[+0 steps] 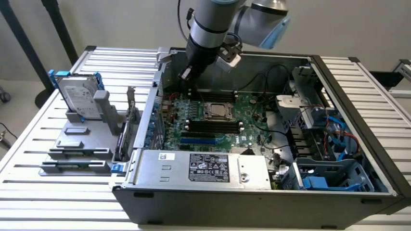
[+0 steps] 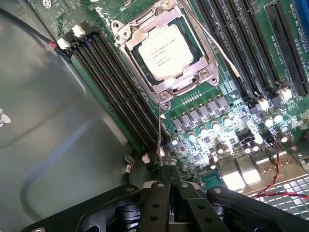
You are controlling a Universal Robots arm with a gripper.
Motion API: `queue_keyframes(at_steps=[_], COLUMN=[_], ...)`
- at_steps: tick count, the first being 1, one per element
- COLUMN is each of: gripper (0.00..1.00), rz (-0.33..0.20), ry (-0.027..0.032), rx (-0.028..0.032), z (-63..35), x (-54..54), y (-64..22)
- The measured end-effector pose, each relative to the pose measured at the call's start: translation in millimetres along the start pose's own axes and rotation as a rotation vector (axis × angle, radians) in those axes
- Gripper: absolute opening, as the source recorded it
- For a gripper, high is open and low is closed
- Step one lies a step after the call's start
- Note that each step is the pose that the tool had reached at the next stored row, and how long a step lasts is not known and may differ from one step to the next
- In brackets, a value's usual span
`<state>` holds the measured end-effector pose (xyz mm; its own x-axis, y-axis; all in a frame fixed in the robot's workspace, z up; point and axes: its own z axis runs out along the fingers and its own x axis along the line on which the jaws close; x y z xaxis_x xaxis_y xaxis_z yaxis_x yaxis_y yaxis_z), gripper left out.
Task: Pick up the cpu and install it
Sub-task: 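Install the first cpu locking lever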
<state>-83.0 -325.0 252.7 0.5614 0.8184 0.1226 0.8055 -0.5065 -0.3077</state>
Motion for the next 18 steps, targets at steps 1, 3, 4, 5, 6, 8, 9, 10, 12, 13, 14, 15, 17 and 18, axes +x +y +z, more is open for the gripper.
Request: queue_keyframes(at_steps=[1,3,4,5,6,8,9,10,12,13,14,15,17,18], gripper=[0.11,0.11,0.11,0.11,0.11,0.11,0.11,0.11,0.11,0.11,0.11,0.11,0.11,0.11], rz=[0.004,0.009,0.011,0.012,0.012,0.010,0.007,0.003,-0.006,-0.010,-0.015,-0.020,-0.030,-0.035], ry=[0.0020,0.0069,0.0095,0.0119,0.0148,0.0213,0.0270,0.0344,0.0519,0.0610,0.0703,0.0802,0.0985,0.1078], rx=[-0.0014,-0.0067,-0.0100,-0.0136,-0.0192,-0.0353,-0.0464,-0.0599,-0.0893,-0.1041,-0.1192,-0.1348,-0.1641,-0.1786], z=[0.0,0.0,0.0,0.0,0.0,-0.1,0.0,0.0,0.0,0.0,-0.1,-0.1,-0.1,-0.2], x=[0.0,-0.1,-0.1,-0.2,-0.2,-0.2,-0.2,-0.2,-0.2,-0.1,-0.1,0.0,0.1,0.1], y=[0.0,0.0,0.0,0.1,0.1,0.1,0.1,0.1,0.1,0.2,0.2,0.3,0.4,0.5])
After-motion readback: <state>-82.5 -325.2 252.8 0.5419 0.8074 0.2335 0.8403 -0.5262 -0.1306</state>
